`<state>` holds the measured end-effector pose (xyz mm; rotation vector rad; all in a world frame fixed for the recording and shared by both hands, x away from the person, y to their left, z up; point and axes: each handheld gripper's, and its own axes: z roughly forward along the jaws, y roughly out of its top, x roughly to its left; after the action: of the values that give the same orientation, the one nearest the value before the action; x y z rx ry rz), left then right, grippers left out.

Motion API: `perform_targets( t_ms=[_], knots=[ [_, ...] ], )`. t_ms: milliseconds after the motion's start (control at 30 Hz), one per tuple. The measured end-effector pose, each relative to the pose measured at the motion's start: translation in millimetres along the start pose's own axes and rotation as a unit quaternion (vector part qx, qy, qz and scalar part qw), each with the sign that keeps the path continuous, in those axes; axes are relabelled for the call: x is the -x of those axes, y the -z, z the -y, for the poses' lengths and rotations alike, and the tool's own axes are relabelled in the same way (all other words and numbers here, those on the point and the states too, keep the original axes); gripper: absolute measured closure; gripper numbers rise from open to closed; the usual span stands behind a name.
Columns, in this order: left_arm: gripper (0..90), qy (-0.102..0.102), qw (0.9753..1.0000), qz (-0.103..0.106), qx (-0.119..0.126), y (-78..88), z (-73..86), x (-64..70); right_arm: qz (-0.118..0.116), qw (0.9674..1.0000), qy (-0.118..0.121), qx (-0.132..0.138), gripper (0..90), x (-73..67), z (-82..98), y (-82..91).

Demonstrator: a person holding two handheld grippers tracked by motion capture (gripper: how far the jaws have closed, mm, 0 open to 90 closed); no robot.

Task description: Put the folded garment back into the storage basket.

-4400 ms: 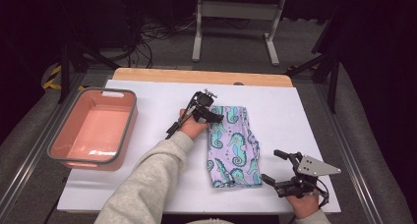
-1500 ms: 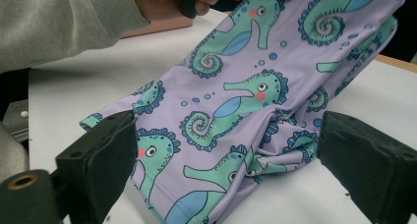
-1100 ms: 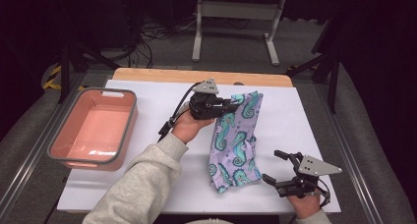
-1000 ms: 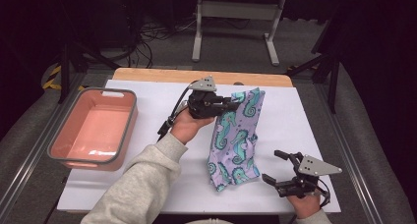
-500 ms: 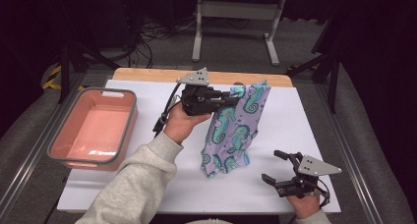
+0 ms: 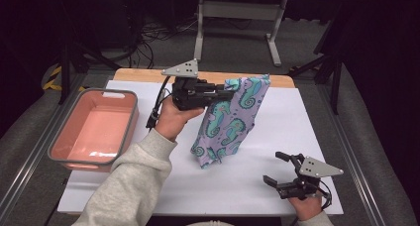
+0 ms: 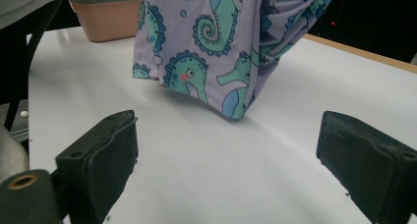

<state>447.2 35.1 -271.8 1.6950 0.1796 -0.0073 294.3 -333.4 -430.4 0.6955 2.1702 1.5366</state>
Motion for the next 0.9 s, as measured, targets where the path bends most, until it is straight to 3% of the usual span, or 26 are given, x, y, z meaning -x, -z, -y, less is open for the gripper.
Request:
perform_targets(
  t_ms=[367, 900],
  knots=[
    [75.4, 0.000, 0.9999, 0.010, 0.011, 23.5, -11.8, 0.5, 0.000, 1.0000, -0.003, 0.000, 8.9, 0.1, 0.2, -0.1],
    [75.4, -0.009, 0.9996, -0.023, 0.017, 76.4, -23.8, 2.9, 0.000, 1.0000, -0.004, -0.001, 8.9, -0.1, 0.4, -1.8]
  ],
)
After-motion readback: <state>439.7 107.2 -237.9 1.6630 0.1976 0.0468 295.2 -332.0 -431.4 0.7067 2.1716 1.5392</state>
